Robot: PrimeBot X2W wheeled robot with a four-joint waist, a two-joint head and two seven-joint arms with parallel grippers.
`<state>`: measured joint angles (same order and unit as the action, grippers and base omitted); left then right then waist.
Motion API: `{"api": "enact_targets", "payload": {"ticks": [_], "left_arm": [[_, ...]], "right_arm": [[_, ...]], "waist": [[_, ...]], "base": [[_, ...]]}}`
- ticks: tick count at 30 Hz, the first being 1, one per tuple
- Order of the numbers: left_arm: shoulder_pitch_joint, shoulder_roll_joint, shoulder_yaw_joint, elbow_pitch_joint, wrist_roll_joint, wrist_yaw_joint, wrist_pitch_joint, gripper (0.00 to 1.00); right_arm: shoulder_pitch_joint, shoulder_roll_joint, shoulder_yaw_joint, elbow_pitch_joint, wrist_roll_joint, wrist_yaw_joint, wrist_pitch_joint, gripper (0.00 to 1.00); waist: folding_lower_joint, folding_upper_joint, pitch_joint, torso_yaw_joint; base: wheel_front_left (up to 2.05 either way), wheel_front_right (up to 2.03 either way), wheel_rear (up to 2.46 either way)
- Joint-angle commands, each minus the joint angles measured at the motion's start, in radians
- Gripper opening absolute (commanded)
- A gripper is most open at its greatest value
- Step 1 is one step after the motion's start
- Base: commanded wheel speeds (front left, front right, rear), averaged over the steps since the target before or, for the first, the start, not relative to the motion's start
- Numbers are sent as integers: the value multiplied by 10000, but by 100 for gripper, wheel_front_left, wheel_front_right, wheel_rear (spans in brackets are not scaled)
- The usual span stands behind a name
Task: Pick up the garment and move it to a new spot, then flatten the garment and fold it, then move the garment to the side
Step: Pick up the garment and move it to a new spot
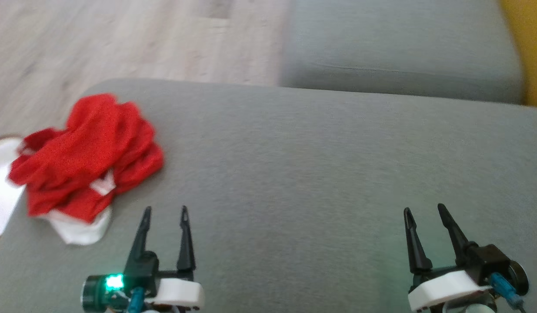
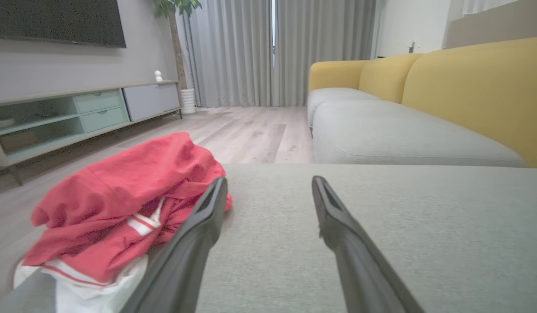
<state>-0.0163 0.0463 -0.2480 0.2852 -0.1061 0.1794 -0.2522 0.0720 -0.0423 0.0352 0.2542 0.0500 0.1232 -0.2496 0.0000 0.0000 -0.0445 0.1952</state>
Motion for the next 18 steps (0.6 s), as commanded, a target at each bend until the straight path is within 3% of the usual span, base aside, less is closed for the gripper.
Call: {"api": "enact_targets", "payload": {"ticks": [1, 9, 18], "left_arm": [[-486, 39, 506, -351, -19, 108, -95, 100], [-375, 39, 1036, -528, 70, 154, -95, 100], [-78, 39, 1812, -1123, 134, 402, -95, 100]], "right_arm": [[-332, -79, 266, -370, -99, 75, -122, 100], [-390, -79, 400, -354, -147, 75, -122, 100], [-923, -79, 965, -197, -332, 75, -122, 100]], "waist": [[0, 0, 216, 1060], [0, 0, 501, 3041], [0, 0, 935, 3318]], "base": [[0, 0, 0], [0, 0, 0], [0, 0, 0]]}}
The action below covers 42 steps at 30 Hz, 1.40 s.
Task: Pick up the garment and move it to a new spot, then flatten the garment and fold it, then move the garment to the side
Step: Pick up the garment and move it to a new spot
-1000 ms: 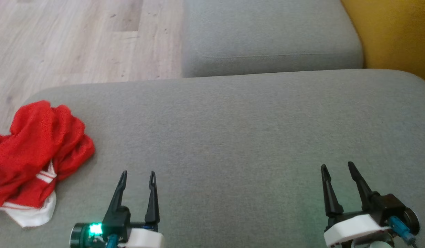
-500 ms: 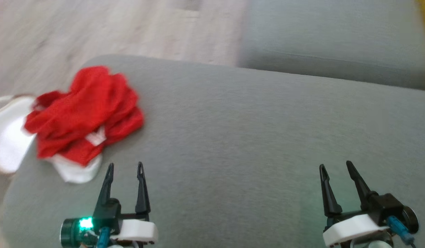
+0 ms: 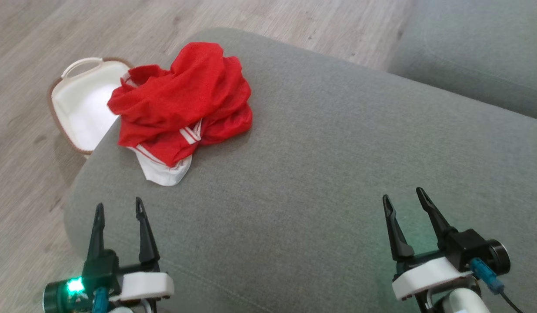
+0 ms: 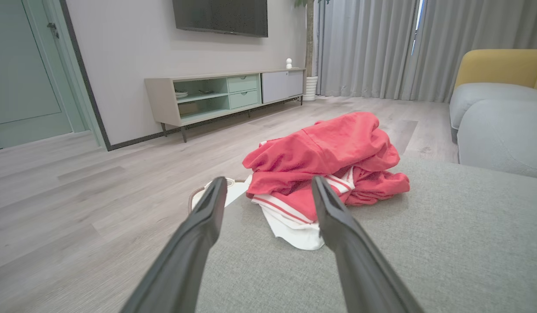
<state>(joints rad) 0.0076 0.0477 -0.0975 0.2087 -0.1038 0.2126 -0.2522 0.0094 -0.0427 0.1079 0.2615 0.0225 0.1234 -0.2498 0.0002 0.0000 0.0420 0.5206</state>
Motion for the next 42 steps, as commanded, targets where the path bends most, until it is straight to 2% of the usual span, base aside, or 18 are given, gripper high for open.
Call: {"api": "enact_targets", "payload": {"ticks": [1, 5, 8, 11, 16, 21, 25, 30, 35, 36, 37, 38, 42], "left_arm": [[-357, 27, 355, -399, 164, 43, -95, 100], [-1032, 203, 439, -514, 469, -258, -95, 100], [-2190, 370, 413, -462, 566, -607, -95, 100], [-3611, 613, 679, -288, 469, -847, -95, 100], [-6218, 1215, 892, 1381, 454, -1196, 45, 100], [-8676, 1907, 1088, 3660, 153, -1662, 2028, 100], [-10040, 2339, 1257, 5296, -269, -2171, 3575, 100], [-10778, 2698, 1301, 6914, -614, -2677, 4926, 100], [-10898, 2989, 1157, 7905, -551, -2680, 5564, 100], [-10917, 2973, 1136, 7946, -591, -2765, 5437, 47], [-10917, 2973, 1136, 7946, -591, -2765, 5437, 47], [-10949, 2917, 1175, 7920, -729, -2906, 5191, 0], [-11129, 2875, 1005, 7609, -757, -3119, 3947, 0]], "right_arm": [[-308, -76, 239, -281, -86, 73, -120, 100], [-248, -76, 150, -414, -313, 73, -120, 100], [-209, -192, -96, -628, -550, 73, -120, 100], [-408, -569, 2, -839, -710, 73, -120, 100], [-779, -1271, 196, -1167, -824, 73, -120, 100], [-1031, -1816, 378, -1494, -915, 73, -120, 100], [-1227, -2087, 478, -1723, -925, 73, -120, 100], [-1475, -2183, 560, -1873, -920, 73, -120, 100], [-1680, -2187, 498, -1989, -936, 73, -120, 100], [-1701, -2188, 476, -1993, -937, 73, -120, 100], [-1701, -2188, 476, -1993, -937, 73, -120, 100], [-1724, -2187, 463, -1990, -938, 73, -120, 100], [-1776, -2120, 422, -1895, -948, 73, -120, 100]], "waist": [[-2, 0, 107, 86], [-2, 0, 437, 183], [-2, 0, 981, 224], [-2, 0, 1777, -135], [-2, 0, 2869, -696], [-2, 0, 3813, -1304], [-2, 0, 4475, -1746], [-2, 0, 4995, -2197], [-2, 0, 5301, -2405], [-2, 0, 5327, -2412], [-2, 0, 5327, -2412], [-2, 0, 5347, -2417], [-2, 0, 5205, -2330]], "base": [[0, 0, 0], [0, 0, 0], [0, 0, 0], [0, 0, 0], [0, 0, 0], [0, 0, 0], [0, 0, 0], [0, 0, 0], [0, 0, 0], [0, 0, 0], [0, 0, 0], [0, 0, 0], [0, 0, 0]]}}
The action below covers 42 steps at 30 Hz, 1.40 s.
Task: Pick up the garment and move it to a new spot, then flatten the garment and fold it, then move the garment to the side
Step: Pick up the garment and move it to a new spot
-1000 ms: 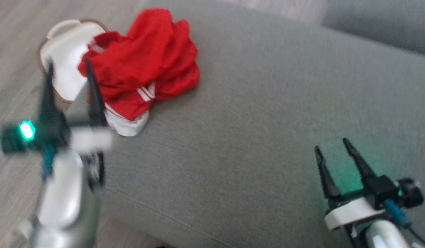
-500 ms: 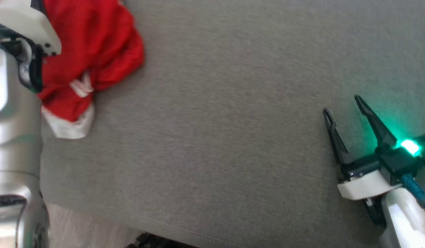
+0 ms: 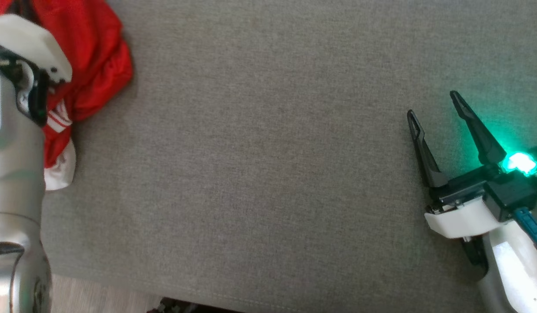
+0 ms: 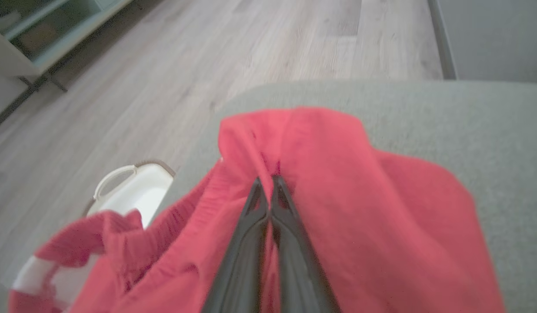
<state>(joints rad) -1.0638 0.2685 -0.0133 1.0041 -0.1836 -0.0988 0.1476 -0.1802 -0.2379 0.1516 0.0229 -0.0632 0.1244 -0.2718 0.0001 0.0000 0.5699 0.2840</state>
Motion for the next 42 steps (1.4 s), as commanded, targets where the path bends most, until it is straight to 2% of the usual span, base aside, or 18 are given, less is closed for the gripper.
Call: {"api": "enact_targets", "payload": {"ticks": [1, 5, 11, 16, 21, 24, 28, 34, 38, 39, 42], "left_arm": [[-476, 665, 88, -435, 73, -38, -317, 0], [-872, 831, -459, -1095, 353, -183, -1104, 0], [-1417, 1210, -1313, -2627, 453, -299, -1266, 0], [-1712, 1527, -2479, -4220, -359, -314, -939, 0], [-1802, 2031, -3550, -5562, -1148, -316, -518, 0], [-1804, 2126, -4158, -6061, -1556, -316, -319, 0], [-1777, 1864, -5000, -6312, -1667, -317, -197, 0], [-1490, 1024, -6062, -5679, -1610, -317, -643, 0], [-464, 442, -6890, -5505, -1894, -317, -1008, 0], [-464, 442, -6890, -5505, -1894, -317, -1008, 0], [866, -59, -7498, -5505, -2282, -318, -1291, 0]], "right_arm": [[118, -137, 15, 523, -88, 63, 100, 100], [129, 173, 232, 724, -20, 63, 100, 100], [196, 847, 482, 1036, 105, 63, 100, 100], [413, 1381, 463, 1237, 206, 63, 100, 100], [689, 1731, 402, 1329, 317, 63, 100, 100], [854, 1829, 317, 1335, 398, 63, 100, 100], [1052, 1868, 254, 1320, 594, 63, 100, 100], [1072, 1873, 429, 1211, 988, 63, 100, 100], [1123, 1874, 331, 1142, 1082, 63, 100, 100], [1123, 1874, 331, 1142, 1082, 63, 100, 100], [1200, 1875, 199, 1142, 1108, 63, 100, 100]], "waist": [[-1, 0, -172, 55], [-1, 0, -1003, 50], [-1, 0, -2424, -444], [-1, 0, -3596, -1361], [-1, 0, -4555, -2703], [-1, 0, -4909, -3530], [-1, 0, -5098, -4519], [-1, 0, -4940, -5556], [-1, 0, -4812, -5849], [-1, 0, -4812, -5849], [-1, 0, -4747, -5876]], "base": [[0, 0, 0], [0, 0, 0], [0, 0, 0], [0, 0, 0], [0, 0, 0], [0, 0, 0], [0, 0, 0], [0, 0, 0], [0, 0, 0], [0, 0, 0], [0, 0, 0]]}}
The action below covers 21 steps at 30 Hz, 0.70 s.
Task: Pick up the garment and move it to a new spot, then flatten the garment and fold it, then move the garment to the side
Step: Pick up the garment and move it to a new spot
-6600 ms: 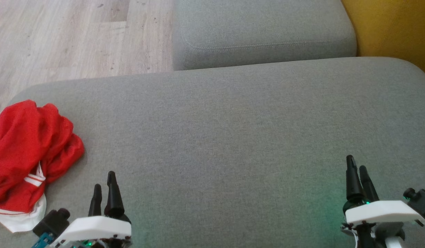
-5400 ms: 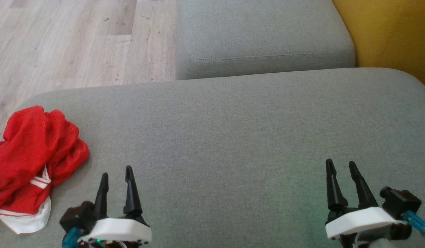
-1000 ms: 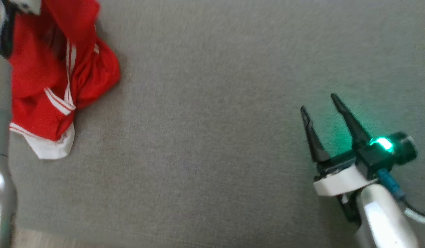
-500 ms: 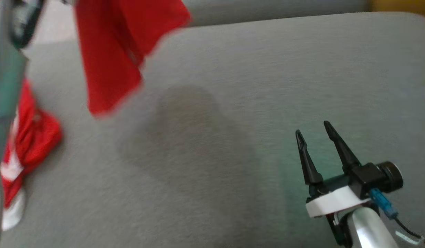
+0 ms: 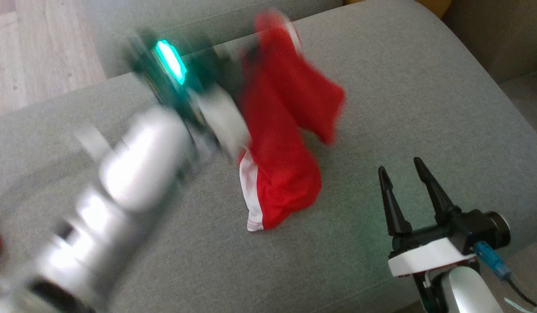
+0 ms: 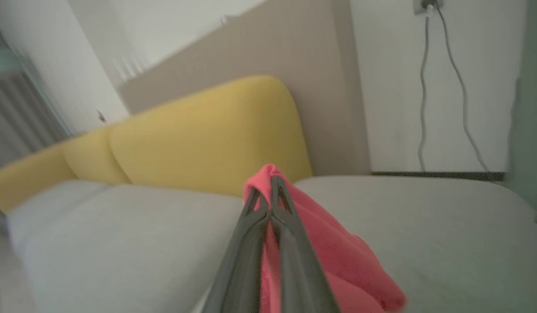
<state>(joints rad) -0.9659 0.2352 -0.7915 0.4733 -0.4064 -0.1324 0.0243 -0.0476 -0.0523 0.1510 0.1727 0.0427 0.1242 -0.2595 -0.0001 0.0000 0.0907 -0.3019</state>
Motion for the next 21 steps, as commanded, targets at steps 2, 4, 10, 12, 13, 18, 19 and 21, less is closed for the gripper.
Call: {"api": "enact_targets", "payload": {"ticks": [2, 4, 10, 12, 13, 18, 19, 21], "left_arm": [[969, -176, -126, -173, -302, 25, -220, 0], [2132, -642, -529, -100, -537, 94, -413, 0], [4707, -1615, -1216, 412, -1302, 393, -1288, 100], [5119, -1738, -1241, 473, -1475, 561, -1901, 100], [5315, -1776, -1178, 463, -1617, 644, -2218, 100], [6098, -1838, -111, -175, -1860, 1601, -2843, 100], [6264, -1840, 336, -552, -1698, 1873, -2850, 100], [6713, -1840, 1257, -1281, -1206, 2313, -2854, 100]], "right_arm": [[-106, 19, 127, -381, 89, 65, -23, 100], [-97, 19, 84, -416, 116, 65, -23, 100], [-32, 19, -99, -383, -33, 65, -23, 100], [92, 19, -171, -320, -110, 65, -23, 100], [179, 19, -202, -289, -144, 65, -23, 100], [668, 20, -329, -124, -223, 65, -23, 100], [740, 20, -407, -122, -180, 65, -23, 100], [833, 20, -488, -127, -143, 65, -23, 100]], "waist": [[1, 0, 125, 11], [1, 0, 212, 62], [1, 0, 200, 522], [1, 0, 24, 787], [1, 0, -84, 937], [1, 0, -780, 1832], [1, 0, -877, 2040], [1, 0, -1037, 2389]], "base": [[0, 0, 0], [0, 0, 0], [0, 0, 0], [0, 0, 0], [0, 0, 0], [0, 0, 0], [0, 0, 0], [0, 0, 0]]}}
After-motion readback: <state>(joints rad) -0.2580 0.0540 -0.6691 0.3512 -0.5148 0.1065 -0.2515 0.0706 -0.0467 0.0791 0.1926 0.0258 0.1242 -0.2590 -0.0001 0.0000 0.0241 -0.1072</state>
